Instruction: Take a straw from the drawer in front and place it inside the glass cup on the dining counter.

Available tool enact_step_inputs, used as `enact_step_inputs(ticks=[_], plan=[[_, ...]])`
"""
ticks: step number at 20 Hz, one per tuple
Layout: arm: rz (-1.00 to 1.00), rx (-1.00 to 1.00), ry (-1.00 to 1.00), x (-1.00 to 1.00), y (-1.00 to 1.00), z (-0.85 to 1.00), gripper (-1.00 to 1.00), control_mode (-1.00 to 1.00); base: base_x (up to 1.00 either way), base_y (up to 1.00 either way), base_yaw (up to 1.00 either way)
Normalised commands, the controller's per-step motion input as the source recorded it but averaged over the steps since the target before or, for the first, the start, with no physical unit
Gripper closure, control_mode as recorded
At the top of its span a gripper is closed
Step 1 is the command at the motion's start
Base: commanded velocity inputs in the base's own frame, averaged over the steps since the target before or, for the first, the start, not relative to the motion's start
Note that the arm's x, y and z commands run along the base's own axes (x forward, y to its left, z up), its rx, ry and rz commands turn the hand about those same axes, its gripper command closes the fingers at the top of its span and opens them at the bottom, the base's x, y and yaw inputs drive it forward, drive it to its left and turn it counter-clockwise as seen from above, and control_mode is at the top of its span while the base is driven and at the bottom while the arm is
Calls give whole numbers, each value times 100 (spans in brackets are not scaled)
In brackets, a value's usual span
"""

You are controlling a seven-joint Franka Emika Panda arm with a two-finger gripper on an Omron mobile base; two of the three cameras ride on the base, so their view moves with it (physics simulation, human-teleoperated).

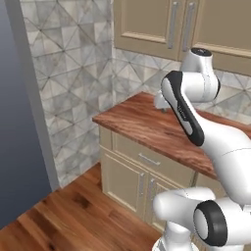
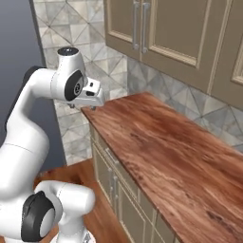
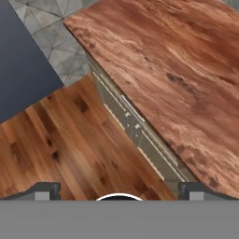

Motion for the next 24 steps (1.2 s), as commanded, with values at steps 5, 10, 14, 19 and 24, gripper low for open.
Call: enact_step_inputs(ticks=[5,10,14,19,24], plan=[[0,0,0,0,0,0,-100,100,-35,-47,26],[0,0,0,0,0,0,-100,100,-18,-41,23],[0,0,0,0,0,0,-100,100,-26,-52,26],[0,0,0,0,0,0,-100,100,-21,-57,27],[0,0,0,0,0,0,-100,100,0,-55,23]])
